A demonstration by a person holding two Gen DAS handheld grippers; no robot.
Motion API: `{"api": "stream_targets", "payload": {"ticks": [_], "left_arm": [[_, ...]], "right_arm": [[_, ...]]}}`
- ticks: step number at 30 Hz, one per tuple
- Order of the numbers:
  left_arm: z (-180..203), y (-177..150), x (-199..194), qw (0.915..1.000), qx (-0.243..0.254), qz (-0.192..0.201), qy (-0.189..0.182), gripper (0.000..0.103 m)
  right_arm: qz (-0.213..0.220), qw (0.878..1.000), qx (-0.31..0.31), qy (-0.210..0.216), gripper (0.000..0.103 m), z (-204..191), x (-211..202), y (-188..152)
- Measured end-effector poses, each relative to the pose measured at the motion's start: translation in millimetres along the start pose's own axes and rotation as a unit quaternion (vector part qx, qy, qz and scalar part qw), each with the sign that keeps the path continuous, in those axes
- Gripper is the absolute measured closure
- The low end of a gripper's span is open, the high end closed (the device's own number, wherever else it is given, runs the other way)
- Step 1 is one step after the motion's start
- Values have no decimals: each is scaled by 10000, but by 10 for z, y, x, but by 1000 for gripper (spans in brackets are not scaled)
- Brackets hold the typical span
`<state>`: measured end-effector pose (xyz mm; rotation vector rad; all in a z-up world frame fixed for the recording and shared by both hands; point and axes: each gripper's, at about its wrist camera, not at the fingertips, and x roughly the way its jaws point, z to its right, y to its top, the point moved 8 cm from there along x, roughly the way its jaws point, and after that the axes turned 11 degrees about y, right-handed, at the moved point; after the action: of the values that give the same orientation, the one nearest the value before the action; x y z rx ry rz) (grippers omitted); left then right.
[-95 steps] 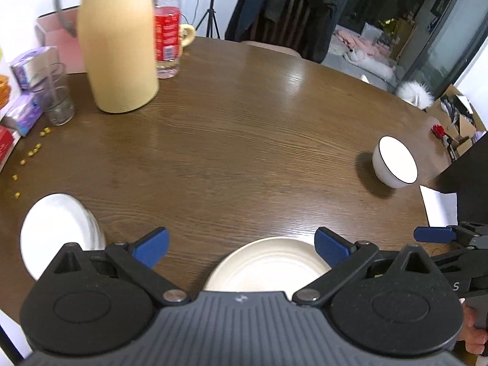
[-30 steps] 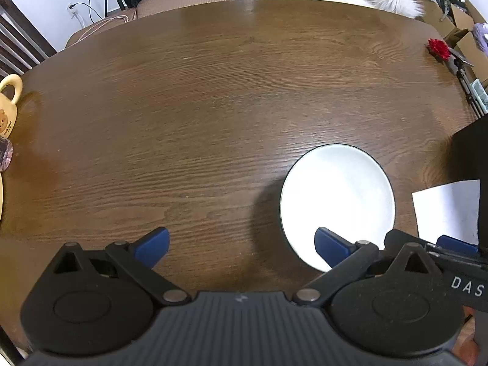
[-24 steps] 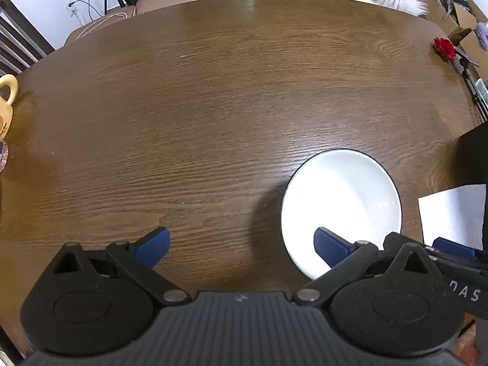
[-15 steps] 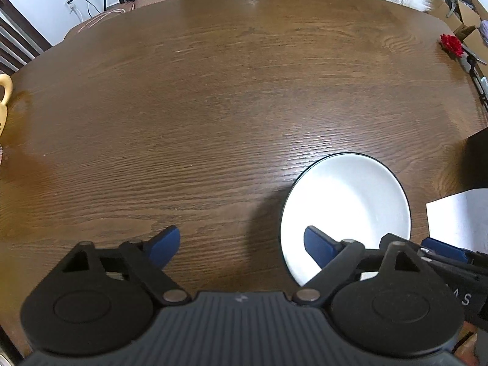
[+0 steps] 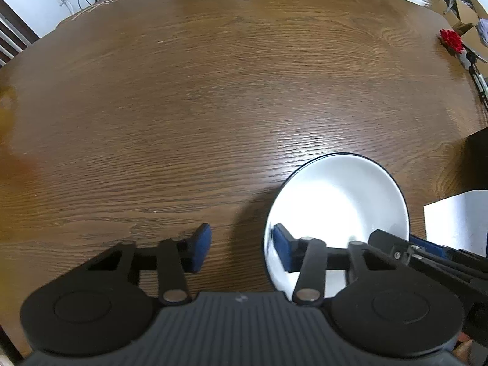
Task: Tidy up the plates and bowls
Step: 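Close both tools on the rim of the small white bowl, then lift and carry the gripped bowl back toward the stacked bowls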
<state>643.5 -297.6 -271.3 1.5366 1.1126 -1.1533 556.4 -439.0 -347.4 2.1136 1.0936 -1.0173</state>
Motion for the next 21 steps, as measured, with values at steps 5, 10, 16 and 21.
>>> {"api": "stream_targets", "payload": {"ticks": [5, 10, 16, 21], "left_arm": [[36, 9, 0, 9999, 17, -10, -135, 73], [82, 9, 3, 9996, 24, -32, -266, 86], [102, 14, 3, 9995, 38, -10, -316, 91], [98, 17, 7, 9995, 37, -19, -328, 91]], "right_arm": [[-7, 10000, 22, 44, 81, -7, 31, 24], [-3, 9999, 45, 157, 90, -10, 47, 28], [1, 9997, 71, 231, 96, -31, 69, 30], [2, 9998, 60, 199, 96, -46, 76, 33]]}}
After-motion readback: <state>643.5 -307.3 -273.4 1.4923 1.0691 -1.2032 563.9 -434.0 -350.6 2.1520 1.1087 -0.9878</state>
